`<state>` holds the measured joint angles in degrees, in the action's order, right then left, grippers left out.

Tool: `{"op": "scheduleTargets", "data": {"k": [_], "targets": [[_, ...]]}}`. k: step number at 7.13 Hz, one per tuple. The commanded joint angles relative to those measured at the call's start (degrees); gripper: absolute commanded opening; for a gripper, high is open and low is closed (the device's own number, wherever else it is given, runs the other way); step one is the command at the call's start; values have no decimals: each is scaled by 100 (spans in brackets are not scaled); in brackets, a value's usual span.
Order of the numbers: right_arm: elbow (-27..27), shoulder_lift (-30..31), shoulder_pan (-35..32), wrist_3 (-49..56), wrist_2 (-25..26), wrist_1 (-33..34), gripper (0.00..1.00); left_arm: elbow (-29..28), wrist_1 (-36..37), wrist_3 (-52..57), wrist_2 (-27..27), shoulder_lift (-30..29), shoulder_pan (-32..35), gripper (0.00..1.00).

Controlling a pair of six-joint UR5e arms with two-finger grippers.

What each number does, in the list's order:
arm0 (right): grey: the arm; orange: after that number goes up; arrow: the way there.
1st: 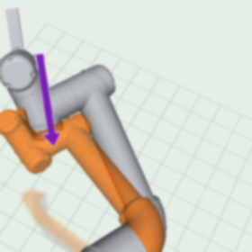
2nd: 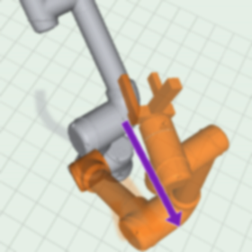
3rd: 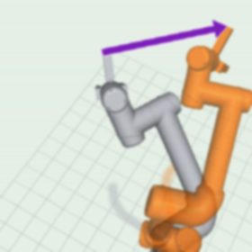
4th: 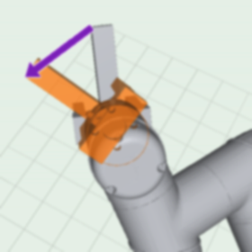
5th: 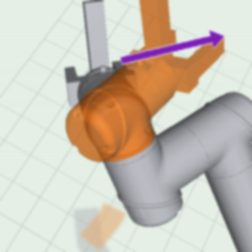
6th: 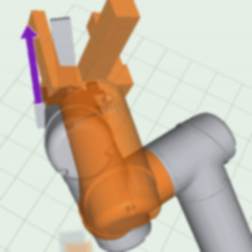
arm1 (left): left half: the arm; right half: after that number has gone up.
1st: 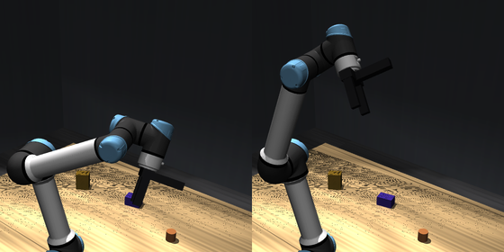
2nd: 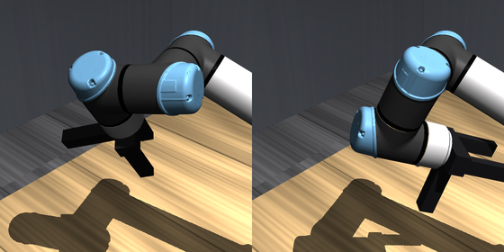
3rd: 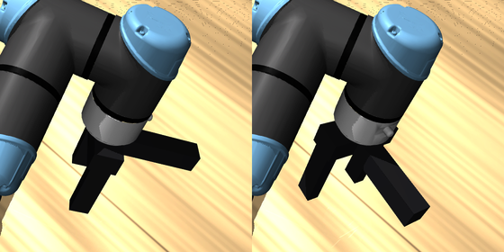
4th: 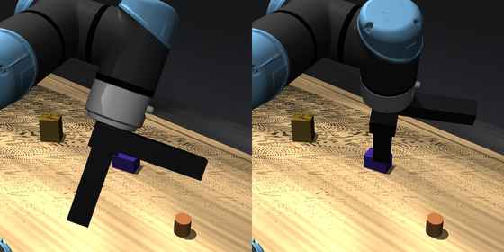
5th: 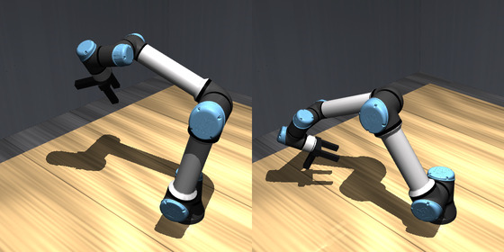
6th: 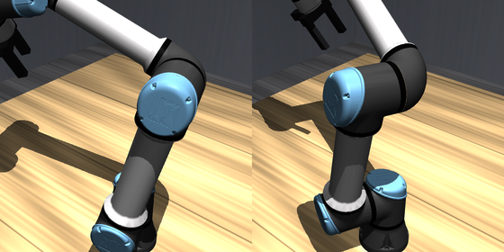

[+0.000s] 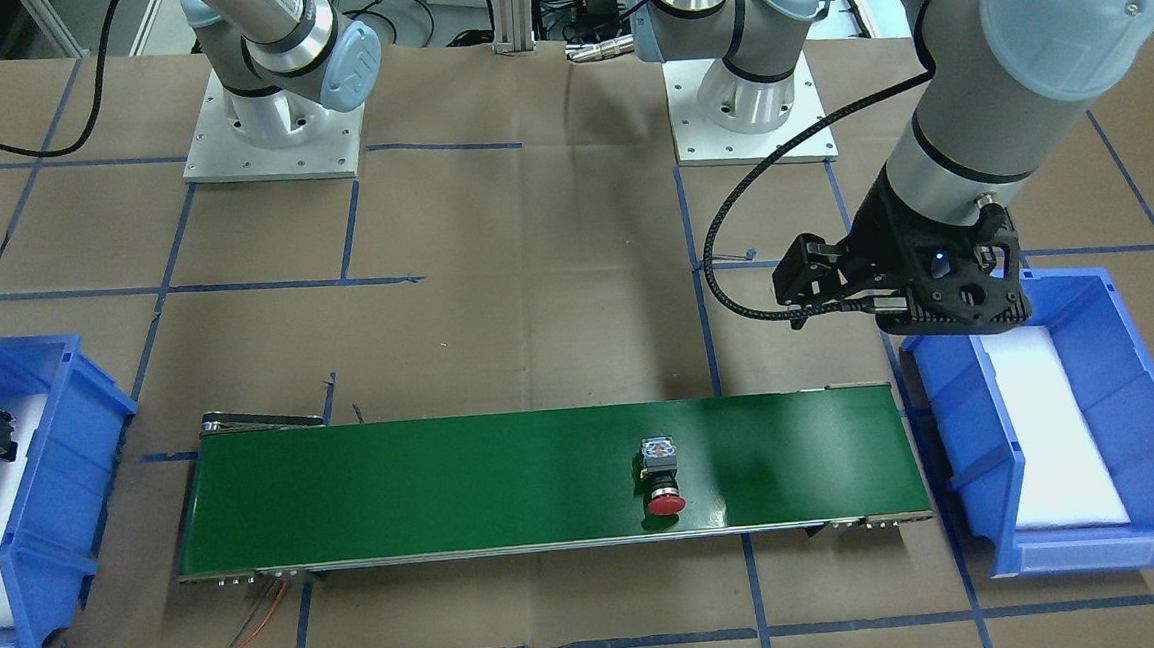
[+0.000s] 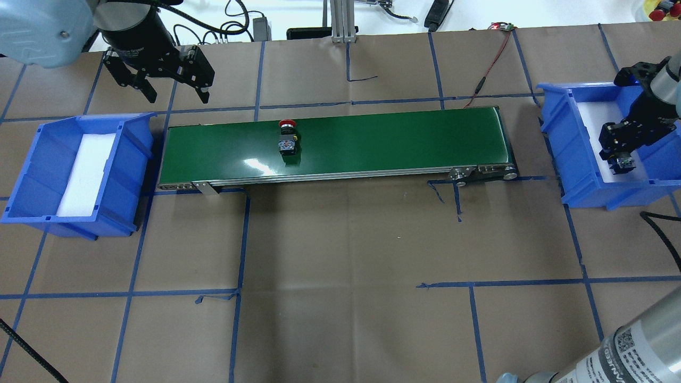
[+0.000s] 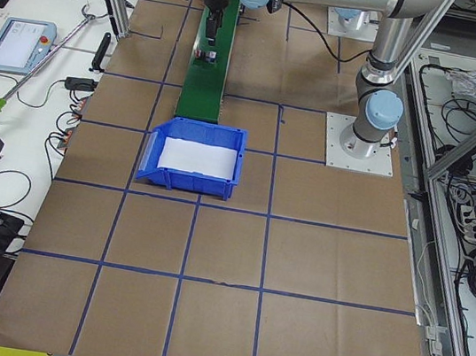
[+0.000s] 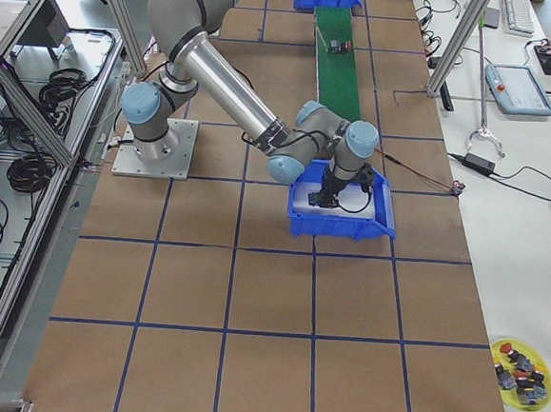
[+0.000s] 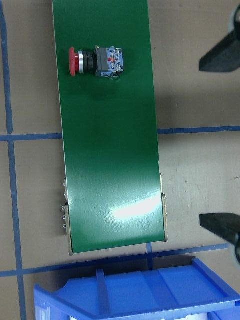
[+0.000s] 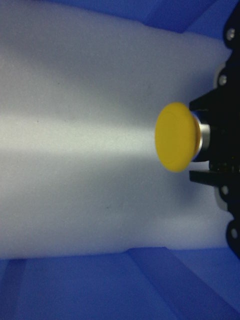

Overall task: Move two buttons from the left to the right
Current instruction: 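Open the right gripper to release the yellow button in the bin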

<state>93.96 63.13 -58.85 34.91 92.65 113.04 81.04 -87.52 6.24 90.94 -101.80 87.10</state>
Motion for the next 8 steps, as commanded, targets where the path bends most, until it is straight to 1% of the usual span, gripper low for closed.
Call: {"op": "scheduleTargets", "data": {"k": [1, 2, 5, 7, 8], "targets": [[113, -29, -4, -2, -27, 234, 38, 9, 7, 0, -6, 2, 0, 99], [139, -29, -4, -19, -45, 558, 98, 9, 7, 0, 3, 2, 0, 99], [52, 93, -21, -28, -19, 500, 100, 9, 7, 9, 3, 2, 0, 99], [-263, 522, -161, -72, -10, 447, 100, 44, 16, 18, 3, -7, -9, 99], [-534, 637, -432, -89, -19, 325, 100, 70, 7, 35, 11, -24, -9, 99]]}}
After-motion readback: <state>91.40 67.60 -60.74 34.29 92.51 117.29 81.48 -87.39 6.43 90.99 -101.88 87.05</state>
